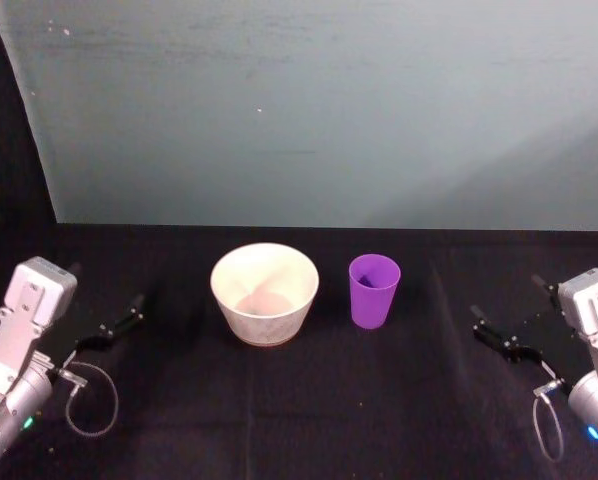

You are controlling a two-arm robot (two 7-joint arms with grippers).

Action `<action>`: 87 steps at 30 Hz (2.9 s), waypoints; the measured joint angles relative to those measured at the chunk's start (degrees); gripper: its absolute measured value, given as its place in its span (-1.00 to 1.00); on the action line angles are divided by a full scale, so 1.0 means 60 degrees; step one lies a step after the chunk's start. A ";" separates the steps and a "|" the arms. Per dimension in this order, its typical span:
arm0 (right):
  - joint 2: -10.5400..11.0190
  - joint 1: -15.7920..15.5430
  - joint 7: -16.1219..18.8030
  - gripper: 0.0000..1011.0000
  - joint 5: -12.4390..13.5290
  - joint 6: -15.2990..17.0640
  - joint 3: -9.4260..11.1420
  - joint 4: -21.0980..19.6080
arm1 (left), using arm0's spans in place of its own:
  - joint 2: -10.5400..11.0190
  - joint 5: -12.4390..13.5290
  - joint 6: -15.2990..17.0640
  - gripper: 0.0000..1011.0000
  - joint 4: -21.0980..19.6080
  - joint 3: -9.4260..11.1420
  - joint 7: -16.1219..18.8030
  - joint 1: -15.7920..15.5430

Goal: Pick up the cup and pour the mung beans from the cup into the bowl.

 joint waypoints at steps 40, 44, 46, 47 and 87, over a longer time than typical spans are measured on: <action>0.0000 0.0000 0.0001 0.99 0.0000 0.0000 0.0000 0.0000 | 0.0000 0.0001 0.0000 1.00 0.0000 0.0000 0.0000 0.0001; 0.0000 -0.0001 0.0000 0.99 0.0000 0.0000 0.0000 0.0000 | 0.0000 0.0000 0.0000 1.00 0.0000 0.0000 0.0000 0.0000; -0.0025 0.0008 0.0009 0.99 -0.0008 -0.0001 -0.0003 0.0018 | 0.0001 0.0001 0.0000 1.00 0.0000 0.0000 0.0000 0.0000; -0.0076 0.0035 0.0035 0.99 -0.0024 -0.0005 -0.0024 0.0062 | 0.0000 0.0000 0.0000 1.00 0.0000 0.0000 0.0000 0.0000; -0.3460 0.2939 0.3069 0.99 0.0002 -0.1641 -0.0408 0.5248 | 0.0000 0.0000 0.0000 1.00 0.0000 0.0001 0.0000 0.0000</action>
